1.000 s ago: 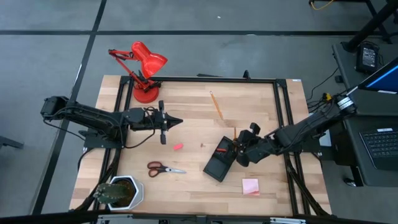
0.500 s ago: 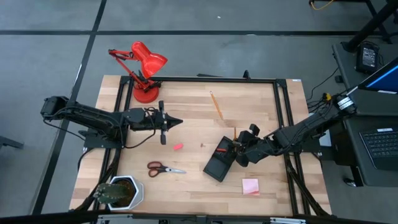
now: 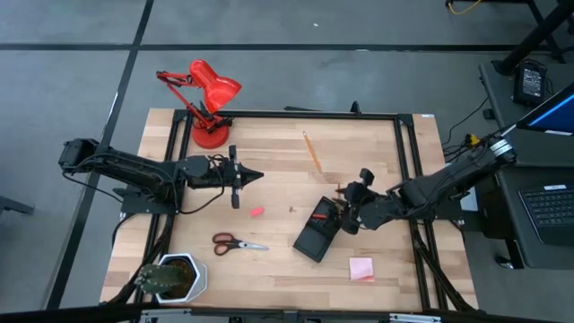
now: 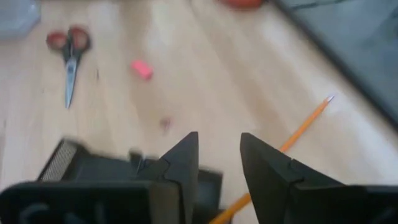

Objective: Pick and place office supplies into organizer
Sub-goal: Put the pencil into the desk organizer

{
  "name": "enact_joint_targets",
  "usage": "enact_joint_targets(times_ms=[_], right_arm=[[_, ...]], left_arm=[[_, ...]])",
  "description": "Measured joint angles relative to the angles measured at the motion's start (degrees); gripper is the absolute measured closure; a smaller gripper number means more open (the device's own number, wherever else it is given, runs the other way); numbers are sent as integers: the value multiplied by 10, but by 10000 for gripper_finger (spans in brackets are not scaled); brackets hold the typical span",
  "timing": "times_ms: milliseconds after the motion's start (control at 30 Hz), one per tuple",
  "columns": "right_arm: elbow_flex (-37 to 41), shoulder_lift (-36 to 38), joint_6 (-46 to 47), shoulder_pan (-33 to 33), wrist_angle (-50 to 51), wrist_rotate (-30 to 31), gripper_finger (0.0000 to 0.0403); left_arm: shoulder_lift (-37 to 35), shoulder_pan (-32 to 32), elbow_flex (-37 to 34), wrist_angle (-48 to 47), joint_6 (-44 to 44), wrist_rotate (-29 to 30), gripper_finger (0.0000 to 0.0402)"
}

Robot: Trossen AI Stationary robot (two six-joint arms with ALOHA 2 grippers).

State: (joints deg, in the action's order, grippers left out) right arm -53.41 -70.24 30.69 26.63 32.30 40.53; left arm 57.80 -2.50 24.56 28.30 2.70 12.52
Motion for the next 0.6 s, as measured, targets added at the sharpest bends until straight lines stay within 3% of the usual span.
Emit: enact_joint_targets(times_ms=[600], right_arm=[[-27, -1, -210, -4, -190, 66, 280]], left_arm=[[0, 0, 0, 1, 0, 0, 396]])
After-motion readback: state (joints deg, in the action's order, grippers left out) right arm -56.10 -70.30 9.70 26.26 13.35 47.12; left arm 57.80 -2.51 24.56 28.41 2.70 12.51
